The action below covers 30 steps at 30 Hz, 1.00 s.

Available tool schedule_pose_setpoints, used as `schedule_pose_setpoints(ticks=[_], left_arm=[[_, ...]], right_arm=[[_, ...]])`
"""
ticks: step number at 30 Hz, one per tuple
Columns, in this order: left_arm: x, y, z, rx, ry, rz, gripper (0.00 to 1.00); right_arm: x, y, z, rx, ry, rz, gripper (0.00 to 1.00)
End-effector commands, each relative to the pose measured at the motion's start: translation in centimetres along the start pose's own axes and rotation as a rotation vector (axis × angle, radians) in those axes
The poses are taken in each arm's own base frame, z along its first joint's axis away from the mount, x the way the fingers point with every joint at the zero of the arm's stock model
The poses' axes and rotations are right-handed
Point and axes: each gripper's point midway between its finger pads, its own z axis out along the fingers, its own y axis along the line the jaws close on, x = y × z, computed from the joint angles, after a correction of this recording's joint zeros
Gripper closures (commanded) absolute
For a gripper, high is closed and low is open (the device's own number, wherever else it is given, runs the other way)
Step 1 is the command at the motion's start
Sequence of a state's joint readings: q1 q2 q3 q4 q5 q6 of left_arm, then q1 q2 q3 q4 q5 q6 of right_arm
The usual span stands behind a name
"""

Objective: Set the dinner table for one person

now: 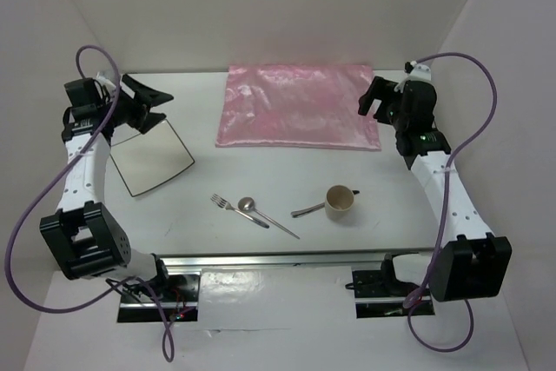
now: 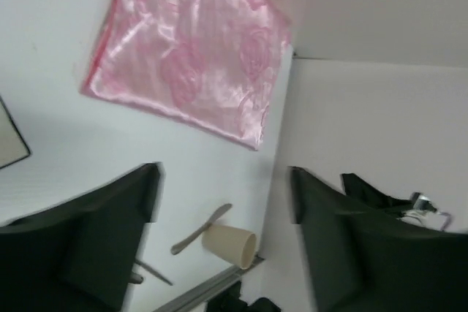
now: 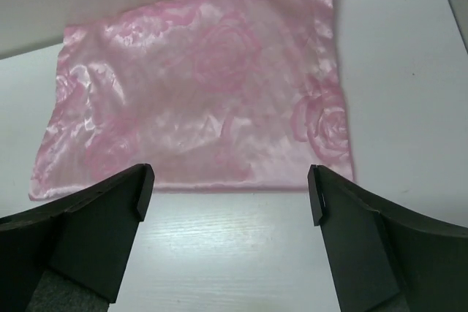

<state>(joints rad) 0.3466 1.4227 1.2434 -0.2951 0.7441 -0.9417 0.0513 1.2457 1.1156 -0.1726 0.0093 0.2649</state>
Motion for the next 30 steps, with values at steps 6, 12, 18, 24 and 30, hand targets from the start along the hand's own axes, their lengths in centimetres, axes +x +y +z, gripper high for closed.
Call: schedule_pose_setpoints(ticks=[6,12,18,24,30], left_arm=[[2.5,0.0,5.1,-0.147,0.127,0.181,0.91],[8.5,6.5,10.5,-0.413,0.317,0.118,0.47],[11.6,12.7,12.3,-0.632,0.366,0.086,0.19],[12.2,15.5,14.5,-0.699,0.374,0.041,0.19],[11.5,16.0,17.1,-0.707,0.348,0.031,0.19]], right_arm=[[1.3,-1.9,0.5,0.111,0.135,0.033,0.30],[9.8,-4.2,3.0,0.181,0.501,0.199,0.95],[15.5,-5.8,2.9,0.120,0.635,0.466,0.50],[17.3,-7.4,3.2,0.148,0.672,0.554,0.38],[18.8,-8.5,4.4,0.192,0.696,0.650,0.26]])
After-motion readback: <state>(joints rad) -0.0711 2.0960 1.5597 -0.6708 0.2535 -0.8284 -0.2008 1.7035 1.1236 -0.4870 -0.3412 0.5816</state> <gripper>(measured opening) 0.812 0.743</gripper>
